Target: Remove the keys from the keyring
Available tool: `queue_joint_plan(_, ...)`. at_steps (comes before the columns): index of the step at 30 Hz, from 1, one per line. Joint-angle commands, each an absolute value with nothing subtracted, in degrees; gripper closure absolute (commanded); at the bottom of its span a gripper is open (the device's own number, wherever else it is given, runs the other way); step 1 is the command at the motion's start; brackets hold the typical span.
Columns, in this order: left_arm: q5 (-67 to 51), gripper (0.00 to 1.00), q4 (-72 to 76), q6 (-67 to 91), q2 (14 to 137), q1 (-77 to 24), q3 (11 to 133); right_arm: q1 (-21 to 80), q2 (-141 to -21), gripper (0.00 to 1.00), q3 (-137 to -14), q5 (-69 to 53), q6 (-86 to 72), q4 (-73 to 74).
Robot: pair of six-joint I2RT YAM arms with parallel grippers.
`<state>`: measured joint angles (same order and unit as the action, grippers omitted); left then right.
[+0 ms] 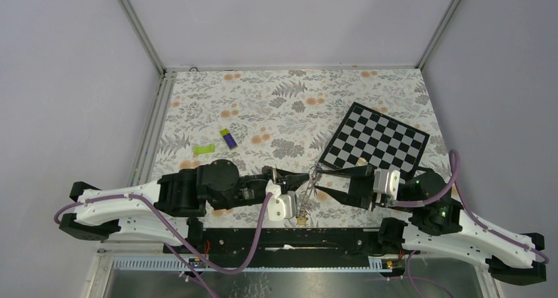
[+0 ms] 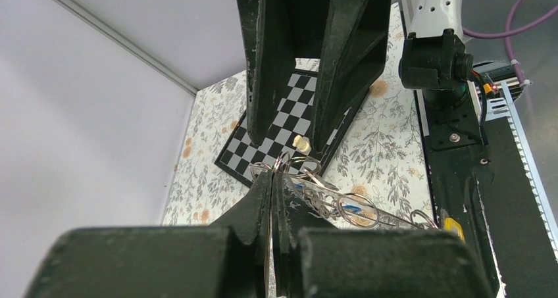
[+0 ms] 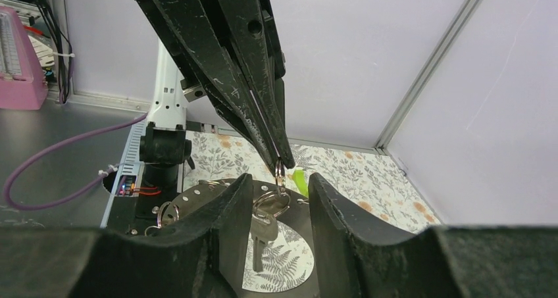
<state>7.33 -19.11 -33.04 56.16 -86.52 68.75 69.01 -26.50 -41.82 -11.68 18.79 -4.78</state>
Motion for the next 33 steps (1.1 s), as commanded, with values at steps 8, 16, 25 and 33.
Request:
queue_joint_plan(8, 6.02, 1.00, -12.51, -32.78, 54.65, -86.66, 69.15, 69.14, -28.39, 0.63, -42.30, -11.93, 19.34, -8.92)
queue_joint_plan(16, 5.71, 1.00, -12.37, -32.87, 54.76, -86.66, 69.00, 69.13, -29.24, 0.73, -42.18, -11.21, 19.51, -8.73)
queue_joint_plan(25, 5.71, 1.00, -12.13, -32.79, 54.50, -86.66, 68.66, 69.16, -29.88, 0.95, -42.79, -9.51, 19.40, -7.17)
queue_joint_plan(33, 6.15, 1.00, -10.68, -32.47, 54.19, -86.66, 67.56, 69.10, -28.89, 1.00, -43.39, -11.47, 19.03, -9.73)
